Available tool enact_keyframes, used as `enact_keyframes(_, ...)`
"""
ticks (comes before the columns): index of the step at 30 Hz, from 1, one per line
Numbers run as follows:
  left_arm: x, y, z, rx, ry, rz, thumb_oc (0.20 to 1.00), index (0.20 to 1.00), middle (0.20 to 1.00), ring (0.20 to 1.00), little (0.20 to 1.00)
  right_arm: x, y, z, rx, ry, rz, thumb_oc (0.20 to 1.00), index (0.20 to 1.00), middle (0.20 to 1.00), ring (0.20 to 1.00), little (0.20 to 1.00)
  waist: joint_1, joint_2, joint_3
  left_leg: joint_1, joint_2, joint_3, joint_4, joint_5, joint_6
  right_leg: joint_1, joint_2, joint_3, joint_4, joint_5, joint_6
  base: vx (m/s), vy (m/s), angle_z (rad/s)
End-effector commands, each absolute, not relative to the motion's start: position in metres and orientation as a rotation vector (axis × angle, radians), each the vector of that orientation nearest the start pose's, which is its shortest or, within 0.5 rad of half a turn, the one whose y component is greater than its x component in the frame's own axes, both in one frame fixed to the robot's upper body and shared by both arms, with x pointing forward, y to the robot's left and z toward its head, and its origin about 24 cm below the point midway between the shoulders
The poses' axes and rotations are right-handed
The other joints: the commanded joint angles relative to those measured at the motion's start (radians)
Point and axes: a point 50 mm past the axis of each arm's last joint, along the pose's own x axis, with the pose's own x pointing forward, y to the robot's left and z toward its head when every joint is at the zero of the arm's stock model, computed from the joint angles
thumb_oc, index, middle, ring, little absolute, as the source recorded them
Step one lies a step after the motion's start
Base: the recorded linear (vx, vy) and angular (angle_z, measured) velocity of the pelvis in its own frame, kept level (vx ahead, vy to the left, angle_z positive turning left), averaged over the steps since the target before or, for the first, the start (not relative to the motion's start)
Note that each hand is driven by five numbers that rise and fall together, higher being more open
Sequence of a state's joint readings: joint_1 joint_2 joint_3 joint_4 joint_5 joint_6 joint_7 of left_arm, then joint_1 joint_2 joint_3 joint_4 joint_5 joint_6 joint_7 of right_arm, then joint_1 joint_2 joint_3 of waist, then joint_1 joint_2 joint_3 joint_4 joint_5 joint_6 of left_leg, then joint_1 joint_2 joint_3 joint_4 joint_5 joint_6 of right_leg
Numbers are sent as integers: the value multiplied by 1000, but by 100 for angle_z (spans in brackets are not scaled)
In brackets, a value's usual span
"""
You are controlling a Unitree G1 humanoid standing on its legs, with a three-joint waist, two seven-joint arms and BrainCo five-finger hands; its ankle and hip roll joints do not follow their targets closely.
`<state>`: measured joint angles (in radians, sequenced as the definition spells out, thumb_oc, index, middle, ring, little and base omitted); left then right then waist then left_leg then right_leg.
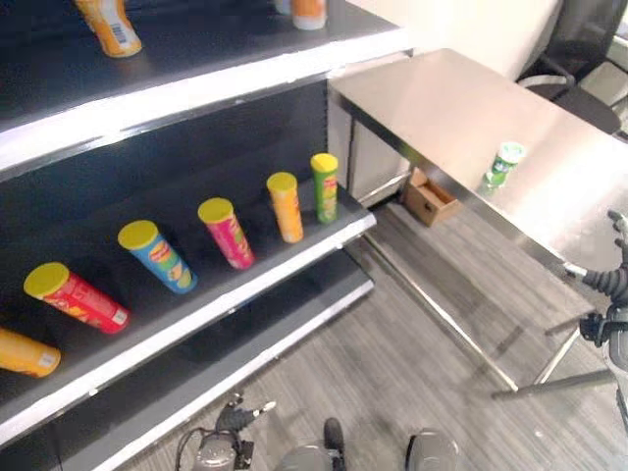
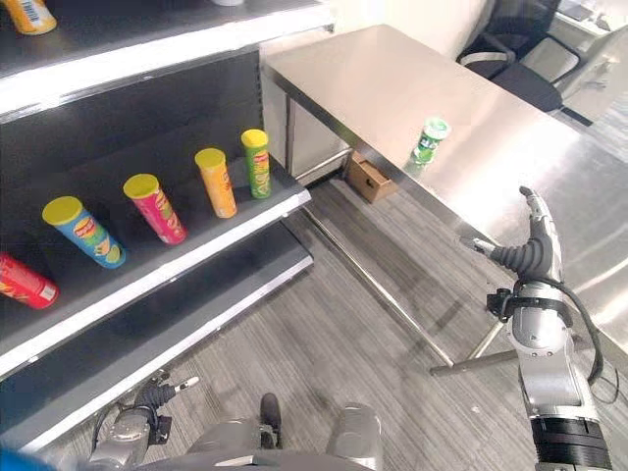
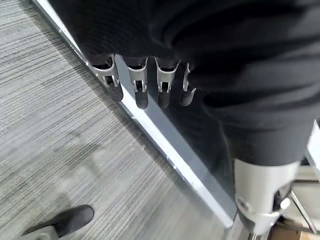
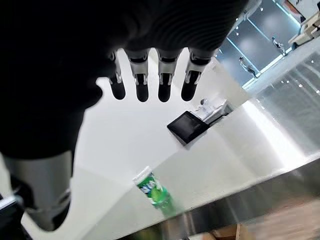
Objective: Put the goods on the table back onto the shelves and tidy them up.
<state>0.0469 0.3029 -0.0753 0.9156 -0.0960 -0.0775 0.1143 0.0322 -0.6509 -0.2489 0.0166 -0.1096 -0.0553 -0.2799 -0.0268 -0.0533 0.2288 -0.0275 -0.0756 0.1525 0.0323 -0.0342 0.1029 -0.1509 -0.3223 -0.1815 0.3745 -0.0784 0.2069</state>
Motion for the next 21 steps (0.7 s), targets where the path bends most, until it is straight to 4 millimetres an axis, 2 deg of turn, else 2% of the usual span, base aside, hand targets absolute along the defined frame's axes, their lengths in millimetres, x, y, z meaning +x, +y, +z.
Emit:
enact_keyframes(1, 158, 261, -113, 347, 797, 198, 1000, 1000, 1000, 1000, 1000, 239, -350, 167, -803, -293, -637, 1000, 1000, 1000, 1000, 1000, -10, 17, 9, 28, 107, -55, -35, -40, -142, 84, 53, -18, -173, 0, -16, 299, -206, 53)
enact_keyframes(2, 152, 263, -117, 357, 831, 198, 1000, 1000, 1000, 1000, 1000, 230, -365, 164, -799, -249, -704, 1000, 1000, 1000, 1000, 1000, -38, 12, 9, 58, 103, -96, -49, -56, -151, 30, 60, 74, -316, 74, 12, 342, -225, 42)
enact_keyframes(4, 149, 266, -119, 361, 845, 204, 1000, 1000, 1000, 1000, 1000, 226, -372, 162, -782, -234, -734, 1000, 1000, 1000, 1000, 1000, -47, 5, 12, 80, 106, -124, -52, -68, -157, 12, 69, 127, -355, 114, 26, 297, -226, 77)
enact_keyframes(5, 147, 269, -119, 370, 853, 204, 1000, 1000, 1000, 1000, 1000, 222, -380, 160, -787, -205, -752, 1000, 1000, 1000, 1000, 1000, -53, -11, 12, 93, 105, -143, -53, -78, -164, 21, 72, 149, -368, 125, 29, 239, -223, 110)
enact_keyframes(7, 148, 268, -118, 372, 849, 198, 1000, 1000, 1000, 1000, 1000, 219, -385, 158, -795, -178, -752, 1000, 1000, 1000, 1000, 1000, -54, -31, 4, 109, 107, -158, -51, -87, -172, 51, 74, 149, -368, 120, 32, 170, -220, 78)
enact_keyframes(10, 145, 267, -120, 349, 853, 214, 1000, 1000, 1000, 1000, 1000, 214, -391, 159, -818, -157, -757, 1000, 1000, 1000, 1000, 1000, -59, -30, -15, 112, 141, -171, -52, -89, -189, 62, 94, 141, -370, 115, 25, 84, -148, 56)
enact_keyframes(16, 133, 256, -129, 301, 893, 205, 1000, 1000, 1000, 1000, 1000, 204, -395, 161, -841, -161, -777, 1000, 1000, 1000, 1000, 1000, -66, -3, -42, 102, 235, -182, -44, -69, -242, 119, 158, 67, -393, 51, -17, 94, -196, 27)
enact_keyframes(21, 128, 253, -131, 293, 909, 191, 1000, 1000, 1000, 1000, 1000, 213, -391, 159, -749, -180, -743, 1000, 1000, 1000, 1000, 1000, -59, 15, -46, 115, 262, -161, -55, -55, -257, 149, 174, 37, -400, 28, -30, 51, -60, 20)
